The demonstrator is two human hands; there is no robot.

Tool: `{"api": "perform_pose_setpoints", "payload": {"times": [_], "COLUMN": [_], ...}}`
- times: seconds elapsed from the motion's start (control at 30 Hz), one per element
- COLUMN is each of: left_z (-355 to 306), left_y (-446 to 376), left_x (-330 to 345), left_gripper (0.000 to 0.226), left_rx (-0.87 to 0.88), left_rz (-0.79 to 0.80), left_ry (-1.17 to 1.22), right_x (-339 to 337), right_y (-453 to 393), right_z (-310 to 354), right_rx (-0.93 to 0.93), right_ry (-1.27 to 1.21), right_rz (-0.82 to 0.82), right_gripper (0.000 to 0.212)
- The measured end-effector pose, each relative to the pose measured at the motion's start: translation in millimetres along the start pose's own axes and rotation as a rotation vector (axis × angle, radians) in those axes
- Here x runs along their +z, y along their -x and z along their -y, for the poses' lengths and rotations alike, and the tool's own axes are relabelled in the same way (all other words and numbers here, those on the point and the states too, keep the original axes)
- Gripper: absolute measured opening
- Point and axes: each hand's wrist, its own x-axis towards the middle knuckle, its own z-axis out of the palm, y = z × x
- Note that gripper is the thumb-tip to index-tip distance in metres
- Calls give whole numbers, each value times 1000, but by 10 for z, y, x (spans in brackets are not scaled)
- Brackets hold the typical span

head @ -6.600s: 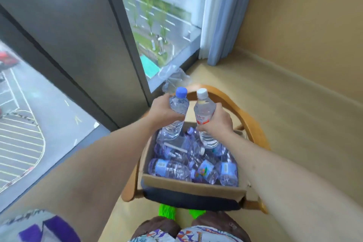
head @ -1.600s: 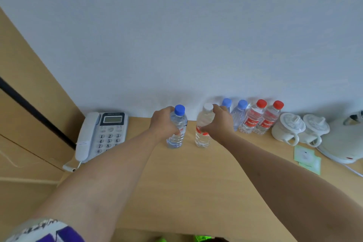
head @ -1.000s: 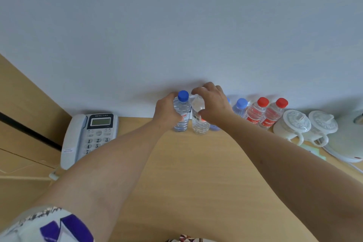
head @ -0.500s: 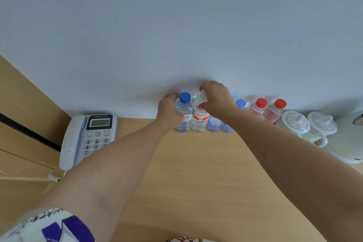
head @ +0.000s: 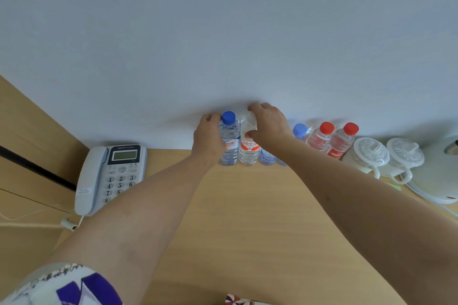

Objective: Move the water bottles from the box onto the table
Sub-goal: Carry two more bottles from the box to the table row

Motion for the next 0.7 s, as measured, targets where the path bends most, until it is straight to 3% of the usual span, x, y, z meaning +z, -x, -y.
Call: {"api": "perform_pose_setpoints", "payload": {"times": [0.2, 0.43, 0.7], "left_z": [79, 115, -157], "left_y": [55, 77, 223], "left_x": [-136, -454, -497], "left_gripper": [73, 72, 57], "left_rx": [-16, 45, 257], "left_rz": [53, 21, 86], "left_ry": [77, -1, -23], "right_x": [2, -4, -121], "right_y": [144, 363, 869], "right_z": [28, 150, 192], "right_rx": [38, 119, 236], "right_ry": [10, 39, 132], "right_rz": [-43, -85, -97], "right_gripper": [70, 74, 72]}}
